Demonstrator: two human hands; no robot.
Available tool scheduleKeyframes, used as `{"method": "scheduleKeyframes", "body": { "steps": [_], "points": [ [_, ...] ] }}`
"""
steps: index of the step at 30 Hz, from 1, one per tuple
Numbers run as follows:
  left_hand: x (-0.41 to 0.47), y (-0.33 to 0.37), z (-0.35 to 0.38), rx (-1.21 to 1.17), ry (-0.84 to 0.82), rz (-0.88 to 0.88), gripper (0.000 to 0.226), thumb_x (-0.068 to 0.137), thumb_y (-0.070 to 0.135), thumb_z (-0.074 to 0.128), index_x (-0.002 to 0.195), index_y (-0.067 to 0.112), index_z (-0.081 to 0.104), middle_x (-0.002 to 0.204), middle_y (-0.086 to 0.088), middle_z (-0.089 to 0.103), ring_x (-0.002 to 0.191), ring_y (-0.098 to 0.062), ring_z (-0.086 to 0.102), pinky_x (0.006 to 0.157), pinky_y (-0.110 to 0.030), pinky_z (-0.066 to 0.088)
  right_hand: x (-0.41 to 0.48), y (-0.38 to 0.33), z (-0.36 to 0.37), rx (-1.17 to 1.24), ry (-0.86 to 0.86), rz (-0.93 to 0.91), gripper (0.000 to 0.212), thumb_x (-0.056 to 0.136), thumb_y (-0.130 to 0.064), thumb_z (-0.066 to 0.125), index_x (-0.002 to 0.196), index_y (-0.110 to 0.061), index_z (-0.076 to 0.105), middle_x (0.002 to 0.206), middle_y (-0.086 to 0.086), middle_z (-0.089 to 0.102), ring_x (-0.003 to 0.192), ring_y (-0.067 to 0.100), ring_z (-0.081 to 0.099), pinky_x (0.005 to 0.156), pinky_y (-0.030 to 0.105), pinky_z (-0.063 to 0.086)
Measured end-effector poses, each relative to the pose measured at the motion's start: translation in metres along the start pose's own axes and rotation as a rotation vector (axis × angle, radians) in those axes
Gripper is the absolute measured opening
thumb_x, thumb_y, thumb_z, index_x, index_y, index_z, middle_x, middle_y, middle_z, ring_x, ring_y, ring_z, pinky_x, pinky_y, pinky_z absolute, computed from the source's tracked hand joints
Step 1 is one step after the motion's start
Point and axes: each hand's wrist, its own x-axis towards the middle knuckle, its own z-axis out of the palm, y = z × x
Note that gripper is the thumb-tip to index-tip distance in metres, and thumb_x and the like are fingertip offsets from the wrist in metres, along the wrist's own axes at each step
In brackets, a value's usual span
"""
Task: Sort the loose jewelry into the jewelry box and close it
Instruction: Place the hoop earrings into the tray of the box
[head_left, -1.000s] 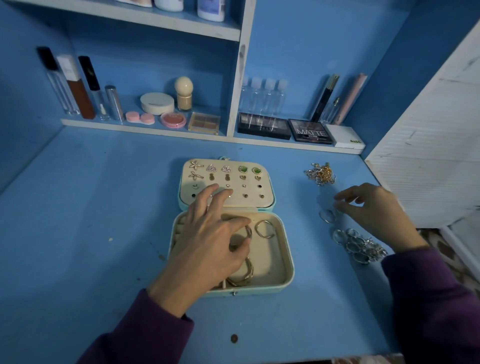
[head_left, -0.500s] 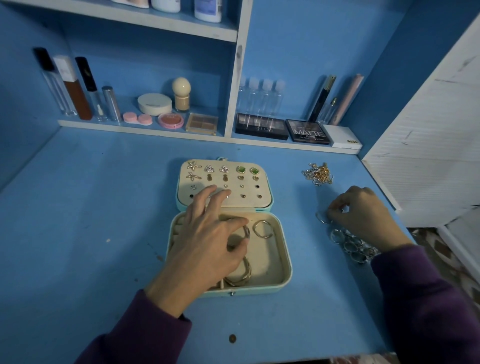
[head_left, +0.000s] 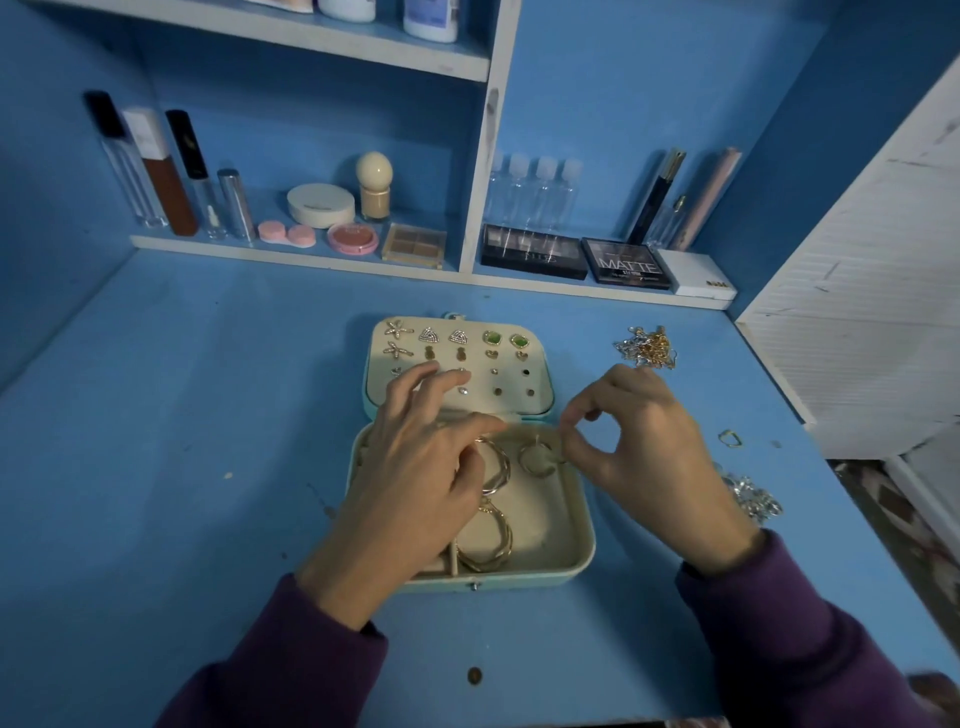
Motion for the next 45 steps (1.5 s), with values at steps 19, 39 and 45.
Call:
{"method": "scheduleKeyframes", "body": {
  "steps": [19,39,45],
  "points": [
    [-0.005,0.001,0.0,-0.002,-0.146,0.098,0.03,0.077,0.018,0.053,0.087,0.035,0.076,0.131,-0.003,0.054,0.132,-0.02,0.023,0.101,-0.038,0.022,-0.005,-0.005,0.017,-0.326,0.031,-0.188,0.008,0.069,-0.013,0.068,0.065,-0.011,0.061,0.072,0.004,0.053,0.07,0.028,0.052,0.057,0.037,0.04],
    [-0.004,0.0,0.001,0.003,-0.118,0.026,0.04,0.08,0.019,0.041,0.102,0.025,0.073,0.132,-0.003,0.051,0.132,-0.014,0.019,0.104,-0.034,0.016,0.013,0.066,-0.038,0.048,0.062,0.235,0.009,0.081,-0.01,0.069,0.077,-0.018,0.069,0.077,0.003,0.064,0.076,0.02,0.055,0.065,0.011,0.035],
    [-0.003,-0.002,0.004,0.016,-0.106,0.029,0.039,0.078,0.017,0.043,0.102,0.023,0.073,0.131,-0.005,0.053,0.131,-0.016,0.021,0.104,-0.036,0.019,0.012,0.104,-0.053,-0.037,0.0,0.385,0.007,0.085,-0.009,0.065,0.084,-0.012,0.071,0.083,0.004,0.067,0.075,0.022,0.056,0.072,0.026,0.036]
  ]
}}
